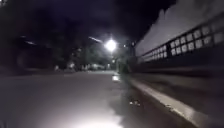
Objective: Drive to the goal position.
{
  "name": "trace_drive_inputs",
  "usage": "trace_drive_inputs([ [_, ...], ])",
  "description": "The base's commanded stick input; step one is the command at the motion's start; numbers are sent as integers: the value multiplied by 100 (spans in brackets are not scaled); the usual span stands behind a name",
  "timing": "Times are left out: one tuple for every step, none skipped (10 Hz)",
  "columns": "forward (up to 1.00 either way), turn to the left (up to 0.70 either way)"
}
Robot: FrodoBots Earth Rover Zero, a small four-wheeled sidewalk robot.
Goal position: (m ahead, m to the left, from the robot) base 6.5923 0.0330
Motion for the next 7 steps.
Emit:
trace_drive_inputs([
  [70,-29],
  [70,-17],
  [70,-5],
  [70,-23],
  [70,-35],
  [70,0],
  [70,0],
])
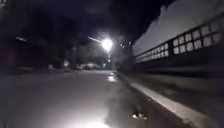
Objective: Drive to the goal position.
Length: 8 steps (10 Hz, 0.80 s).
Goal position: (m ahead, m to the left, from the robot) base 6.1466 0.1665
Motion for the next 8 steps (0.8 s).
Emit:
trace_drive_inputs([
  [70,0],
  [70,0],
  [70,0],
  [70,0],
  [70,-27],
  [70,-8],
  [70,0],
  [70,0],
])
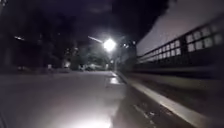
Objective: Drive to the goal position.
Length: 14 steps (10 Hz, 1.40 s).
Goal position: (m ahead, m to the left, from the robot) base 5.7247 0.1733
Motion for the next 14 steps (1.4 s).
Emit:
trace_drive_inputs([
  [70,-8],
  [70,-30],
  [70,-35],
  [70,-35],
  [70,-13],
  [70,0],
  [70,0],
  [70,0],
  [70,0],
  [70,-25],
  [70,-35],
  [70,-35],
  [70,-9],
  [70,0],
])
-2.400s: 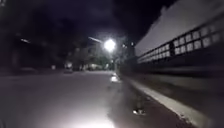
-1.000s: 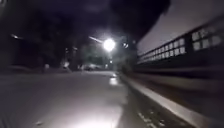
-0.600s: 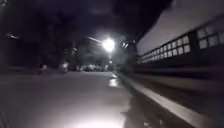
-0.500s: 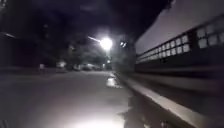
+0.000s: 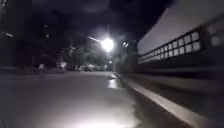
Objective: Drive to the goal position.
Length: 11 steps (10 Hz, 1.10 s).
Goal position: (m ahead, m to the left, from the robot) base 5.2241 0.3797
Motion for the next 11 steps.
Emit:
trace_drive_inputs([
  [70,0],
  [70,-8],
  [70,-24],
  [70,-20],
  [70,0],
  [70,0],
  [70,0],
  [70,0],
  [70,0],
  [70,0],
  [70,0],
])
